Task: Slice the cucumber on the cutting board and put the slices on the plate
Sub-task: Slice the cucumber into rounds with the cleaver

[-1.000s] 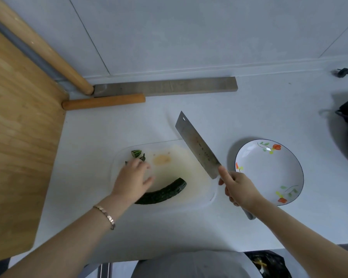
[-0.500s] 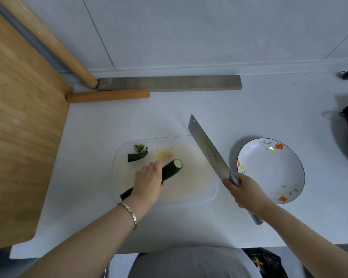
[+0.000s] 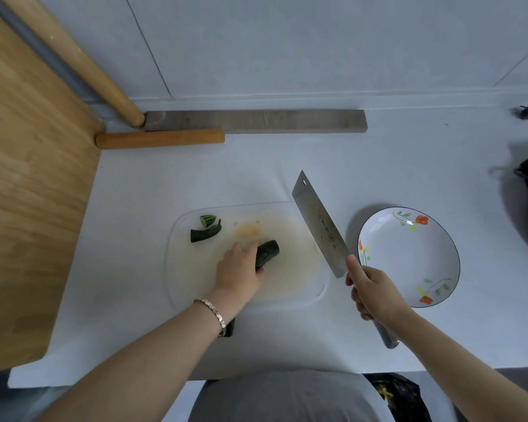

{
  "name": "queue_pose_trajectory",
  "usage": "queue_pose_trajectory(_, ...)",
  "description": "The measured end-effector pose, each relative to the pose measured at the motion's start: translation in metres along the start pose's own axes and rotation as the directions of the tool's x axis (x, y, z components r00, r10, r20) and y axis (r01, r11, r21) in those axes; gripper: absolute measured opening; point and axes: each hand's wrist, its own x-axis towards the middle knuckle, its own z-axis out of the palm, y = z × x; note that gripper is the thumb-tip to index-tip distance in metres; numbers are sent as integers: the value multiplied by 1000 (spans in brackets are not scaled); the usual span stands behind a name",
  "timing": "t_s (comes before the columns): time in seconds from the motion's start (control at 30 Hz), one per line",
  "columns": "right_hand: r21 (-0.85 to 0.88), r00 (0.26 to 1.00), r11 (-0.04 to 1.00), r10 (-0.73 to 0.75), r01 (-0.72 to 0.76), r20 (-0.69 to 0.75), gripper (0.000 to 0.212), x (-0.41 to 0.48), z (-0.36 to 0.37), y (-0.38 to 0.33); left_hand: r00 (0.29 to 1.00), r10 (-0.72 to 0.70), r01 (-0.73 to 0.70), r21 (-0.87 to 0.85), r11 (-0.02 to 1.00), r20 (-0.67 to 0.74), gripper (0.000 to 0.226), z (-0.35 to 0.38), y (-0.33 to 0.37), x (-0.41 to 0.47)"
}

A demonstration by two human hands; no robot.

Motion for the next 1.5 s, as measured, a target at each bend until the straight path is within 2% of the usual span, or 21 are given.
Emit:
queue_pose_trajectory(0.07, 6, 1000, 1000, 2, -2, -2, 51, 0, 0, -1, 995, 19, -31, -128, 991, -94, 50, -14, 2, -2)
queue_pose_trajectory(0.1, 12, 1000, 1000, 2, -2, -4, 50, 1, 0, -2, 984, 81, -95, -84, 992, -157, 52, -21, 3, -1)
queue_pose_trajectory(0.2, 20, 1000, 1000, -3, 3, 0, 49, 1, 1, -7, 906, 320, -271, 201, 941, -276, 54, -29, -1, 5)
queue_pose_trajectory(0.27, 23, 1000, 1000, -6, 6, 9, 50, 2, 2, -9, 916, 335, -266, 289, 919, -221, 50, -22, -4, 9)
queue_pose_trajectory(0.37, 4, 1000, 1000, -2, 2, 29, 52, 2, 4, -12, 970, 234, -189, 410, 892, -63, 50, -1, 1, 6)
queue_pose_trajectory(0.47, -11, 999, 1000, 9, -9, 38, 54, 3, 7, -12, 977, 211, -175, 449, 876, -31, 53, 19, 8, 1)
queue_pose_trajectory(0.63, -38, 998, 999, 1, 2, 66, 56, 4, 9, -15, 942, 333, -295, 380, 877, -38, 58, 33, 0, -8)
queue_pose_trajectory(0.8, -123, 994, 992, -20, 33, 105, 55, 2, 11, -14, 929, 342, -335, 70, 940, -140, 45, 41, -4, -14)
queue_pose_trajectory(0.9, -207, 991, 974, -73, 96, 116, 53, 0, 13, -14, 928, 304, -337, -141, 931, -216, 40, 44, -10, -11)
queue_pose_trajectory(0.97, -284, 985, 947, -122, 152, 122, 52, 0, 14, -15, 931, 283, -331, -208, 920, -229, 35, 43, -10, -11)
queue_pose_trajectory(1.2, -341, 983, 926, -125, 164, 133, 54, 2, 16, -12, 916, 302, -357, -191, 914, -266, 32, 43, -3, -5)
queue_pose_trajectory(1.5, -311, 984, 937, -122, 158, 129, 53, -2, 21, -8, 916, 278, -338, -186, 923, -289, 35, 41, 2, -8)
